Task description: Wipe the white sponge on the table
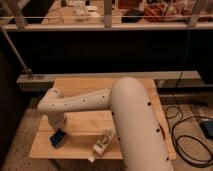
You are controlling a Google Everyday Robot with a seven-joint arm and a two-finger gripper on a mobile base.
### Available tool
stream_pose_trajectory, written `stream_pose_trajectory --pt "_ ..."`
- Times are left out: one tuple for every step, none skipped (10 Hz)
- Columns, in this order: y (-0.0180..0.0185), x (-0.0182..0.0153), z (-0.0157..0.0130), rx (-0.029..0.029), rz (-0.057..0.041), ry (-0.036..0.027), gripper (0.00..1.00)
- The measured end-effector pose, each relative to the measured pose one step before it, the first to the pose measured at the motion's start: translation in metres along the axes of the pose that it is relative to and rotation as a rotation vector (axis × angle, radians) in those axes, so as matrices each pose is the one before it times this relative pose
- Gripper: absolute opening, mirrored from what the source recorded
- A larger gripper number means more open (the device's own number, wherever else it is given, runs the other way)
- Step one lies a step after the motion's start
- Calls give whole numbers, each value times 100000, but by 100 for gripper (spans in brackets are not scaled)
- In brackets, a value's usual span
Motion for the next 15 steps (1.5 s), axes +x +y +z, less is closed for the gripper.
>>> stream_pose_trajectory --pt "900 -316 333 -812 -265 -557 0" --pt "667 -278 284 204 108 -885 0" --pt "966 -56 178 -335 598 -715 0" --pt "1369 10 163 -519 1183 -868 0" --pt "1004 71 113 -539 1382 -756 0" --pt "638 173 60 -496 1011 -286 0" --pt "100 50 -66 -369 -65 258 0" --pt "26 73 -71 273 254 -34 0" --pt "-29 -5 -11 0 -49 30 0" --pt "-40 -49 5 -132 -193 41 0" --pt "327 227 -58 266 1143 -61 0" --pt "792 692 -149 126 2955 175 0" --pt "975 779 -166 216 2604 91 0" --pt "1413 1108 -286 792 4129 -752 0" --pt "1707 1768 -481 1901 6454 -1310 0"
